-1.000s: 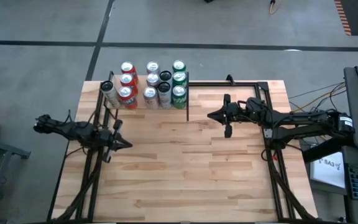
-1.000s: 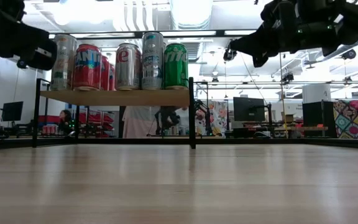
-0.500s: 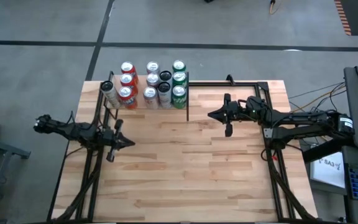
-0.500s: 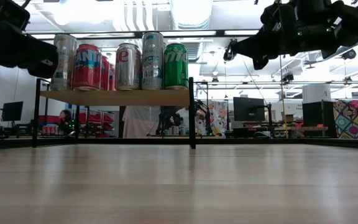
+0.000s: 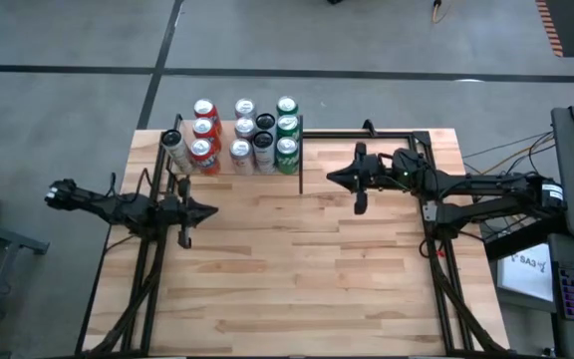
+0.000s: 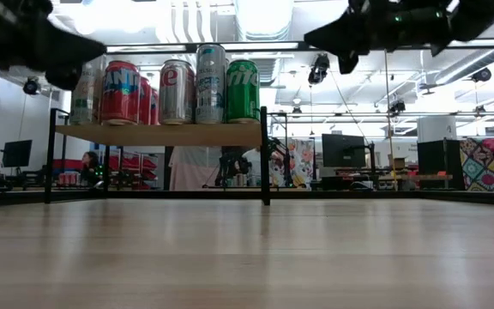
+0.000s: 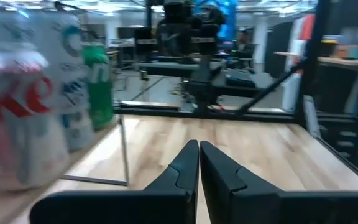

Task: Place canned beverage on shelf
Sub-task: Adjust the silver soda can on the shelf

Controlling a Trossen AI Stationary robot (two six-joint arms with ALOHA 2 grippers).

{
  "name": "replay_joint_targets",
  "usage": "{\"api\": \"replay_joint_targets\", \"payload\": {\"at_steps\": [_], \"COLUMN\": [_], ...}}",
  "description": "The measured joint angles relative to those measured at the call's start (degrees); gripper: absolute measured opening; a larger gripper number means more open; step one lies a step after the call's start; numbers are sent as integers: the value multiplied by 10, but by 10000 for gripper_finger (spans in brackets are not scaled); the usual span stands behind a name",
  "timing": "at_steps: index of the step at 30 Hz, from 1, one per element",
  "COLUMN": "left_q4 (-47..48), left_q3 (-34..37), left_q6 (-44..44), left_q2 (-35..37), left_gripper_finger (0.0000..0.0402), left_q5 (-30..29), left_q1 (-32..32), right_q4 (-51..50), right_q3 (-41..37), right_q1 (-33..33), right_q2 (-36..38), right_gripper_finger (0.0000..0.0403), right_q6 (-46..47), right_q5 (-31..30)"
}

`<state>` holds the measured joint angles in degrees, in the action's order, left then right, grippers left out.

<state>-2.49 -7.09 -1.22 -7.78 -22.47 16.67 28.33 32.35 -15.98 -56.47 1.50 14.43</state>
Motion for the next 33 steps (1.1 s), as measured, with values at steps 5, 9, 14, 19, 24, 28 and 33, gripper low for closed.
{"api": "replay_joint_targets", "payload": {"at_steps": [5, 9, 14, 19, 24, 28, 33], "left_q4": [18, 57, 51, 22, -7, -23, -31], "left_q3": [-68, -114, -153, -180, -201, -218, -245], "left_q6": [13, 27, 34, 37, 38, 37, 28], "left_q2": [-72, -145, -246, -329, -401, -453, -509], "left_gripper_finger": [0, 0, 0, 0, 0, 0, 0], "left_q5": [-44, -79, -165, -254, -341, -388, -445], "left_q1": [0, -1, -1, 0, 0, 0, -2], "right_q4": [-92, -150, -177, -182, -182, -187, -189], "right_q3": [61, 111, 134, 134, 134, 134, 133], "right_q1": [23, 39, 48, 50, 50, 50, 50], "right_q2": [0, 0, 0, 0, 0, 0, 0], "right_gripper_finger": [9, 9, 9, 9, 9, 9, 9], "right_q6": [-27, -41, -46, -43, -46, -52, -56], "right_q5": [-86, -147, -165, -166, -166, -166, -166]}}
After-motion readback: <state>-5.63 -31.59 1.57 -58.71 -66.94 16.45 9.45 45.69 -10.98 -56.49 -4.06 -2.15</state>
